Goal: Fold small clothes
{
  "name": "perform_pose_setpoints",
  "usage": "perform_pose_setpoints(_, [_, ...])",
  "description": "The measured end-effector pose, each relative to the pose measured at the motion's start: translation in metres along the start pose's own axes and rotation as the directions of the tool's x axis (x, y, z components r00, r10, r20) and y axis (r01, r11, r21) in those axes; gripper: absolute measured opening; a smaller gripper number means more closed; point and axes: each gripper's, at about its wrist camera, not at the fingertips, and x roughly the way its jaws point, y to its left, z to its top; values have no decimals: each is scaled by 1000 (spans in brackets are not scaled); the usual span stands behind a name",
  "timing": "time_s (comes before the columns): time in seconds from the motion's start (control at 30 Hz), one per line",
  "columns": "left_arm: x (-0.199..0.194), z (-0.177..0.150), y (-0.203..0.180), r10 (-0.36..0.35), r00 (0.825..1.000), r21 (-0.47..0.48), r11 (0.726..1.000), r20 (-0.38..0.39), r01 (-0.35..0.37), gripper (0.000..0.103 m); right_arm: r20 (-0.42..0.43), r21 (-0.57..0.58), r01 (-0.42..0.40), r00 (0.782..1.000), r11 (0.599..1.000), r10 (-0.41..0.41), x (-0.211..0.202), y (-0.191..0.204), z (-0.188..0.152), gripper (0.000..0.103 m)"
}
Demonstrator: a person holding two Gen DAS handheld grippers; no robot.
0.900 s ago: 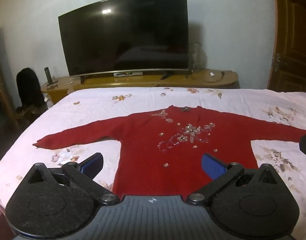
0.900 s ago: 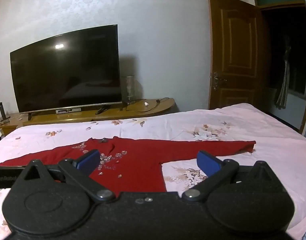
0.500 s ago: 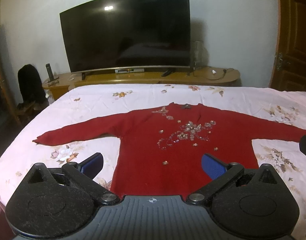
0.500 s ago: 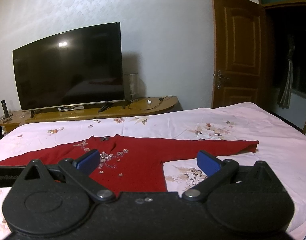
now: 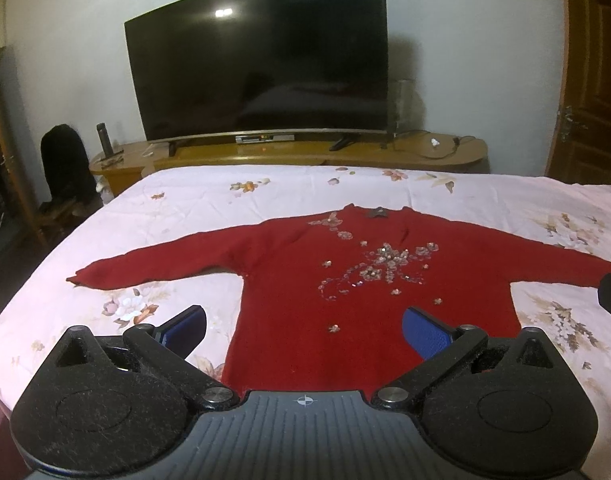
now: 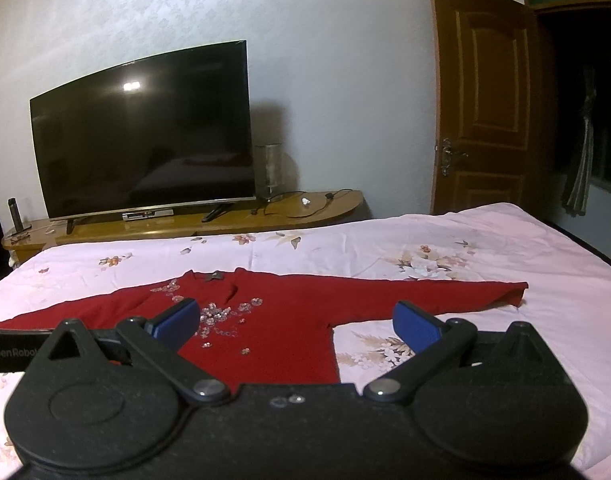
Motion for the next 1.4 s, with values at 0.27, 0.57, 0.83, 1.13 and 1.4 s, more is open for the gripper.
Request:
perform_pose_setpoints(0.27, [9,0,-4,30,1000,6,1000,2,-30,103,-50,-50,-10,999,999,7,10,-4,2,102])
perform_pose_setpoints(0.57, [17,-1,-11,42,999,-1,999,-3,-42,103,3,-73,-16,1000,997,16,21,-7,4,102])
perform_pose_setpoints(0.83, [24,-3,-17,57,998,0,998,-12,-57,103,0,-68,-37,999,997,37,28,-8,2,102])
perform_pose_setpoints(1.13, [33,-7,-22,99,995,-13,995,-28,-99,103,-25,-72,-94,995,993,92,37,-11,3,102])
perform_pose_setpoints(1.4, [47,-5,-9,156,986,-38,987,-55,-159,103,-20,-83,-157,988,984,156,54,-5,7,102])
